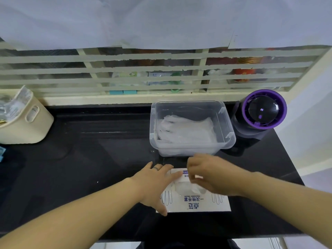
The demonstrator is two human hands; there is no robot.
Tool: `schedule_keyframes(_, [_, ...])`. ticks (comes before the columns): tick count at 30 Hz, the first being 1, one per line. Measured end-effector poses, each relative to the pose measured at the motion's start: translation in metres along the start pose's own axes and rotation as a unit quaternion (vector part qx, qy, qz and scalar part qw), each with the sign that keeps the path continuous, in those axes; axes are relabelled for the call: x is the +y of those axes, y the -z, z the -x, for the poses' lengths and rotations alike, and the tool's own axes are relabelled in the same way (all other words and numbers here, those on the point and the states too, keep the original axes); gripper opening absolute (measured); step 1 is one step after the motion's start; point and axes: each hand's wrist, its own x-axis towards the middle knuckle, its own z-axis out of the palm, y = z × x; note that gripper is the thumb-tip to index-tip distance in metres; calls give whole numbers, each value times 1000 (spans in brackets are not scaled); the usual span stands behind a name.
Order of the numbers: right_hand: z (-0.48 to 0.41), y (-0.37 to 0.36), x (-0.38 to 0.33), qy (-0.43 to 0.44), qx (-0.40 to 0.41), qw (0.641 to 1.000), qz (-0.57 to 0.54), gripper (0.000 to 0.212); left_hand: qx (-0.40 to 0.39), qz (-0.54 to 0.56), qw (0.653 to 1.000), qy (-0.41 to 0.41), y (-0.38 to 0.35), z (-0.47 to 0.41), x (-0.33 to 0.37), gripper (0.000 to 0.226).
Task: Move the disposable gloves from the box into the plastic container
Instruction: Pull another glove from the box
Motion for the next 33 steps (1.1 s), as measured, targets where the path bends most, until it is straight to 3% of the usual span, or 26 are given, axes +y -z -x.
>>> schedule_keyframes(4, [-3, 23, 1, -34, -37, 999, 12, 25, 1, -3, 1000, -3, 1, 1, 0, 117])
schedule_keyframes(7, [-9, 1, -9, -29, -107, 992, 59, 37, 10, 4, 1000, -5, 0, 1, 0, 118])
schedule_keyframes(9, [-14, -26, -16, -28, -146, 984, 97, 32, 15, 6, 1000, -3, -2, 2, 0, 118])
schedule_keyframes(13, [-17, -42, -9, -2, -44, 992, 115, 1, 22, 2, 1000, -4, -2, 3, 0, 116])
schedule_keyframes(16, [-10, -31, -2, 8, -32, 996, 79, 6, 27, 0, 1000, -5, -1, 3, 3, 117])
schedule_keyframes(21, [0, 10, 2, -17, -93, 994, 55, 23, 24, -32, 999, -6, 3, -1, 11, 116])
schedule_keyframes(25, [-5, 33, 11, -85, -52, 995, 10, 19, 19, -42, 999, 11, 6, -1, 9, 119])
schedule_keyframes(30, [-3, 44, 3, -97, -41, 994, 4, 18, 2, -51, 999, 16, 9, -2, 10, 119])
schedule_keyframes(33, [-2, 64, -1, -99, 48, 993, -39, 15, 4, -61, 998, 22, 10, -2, 13, 117])
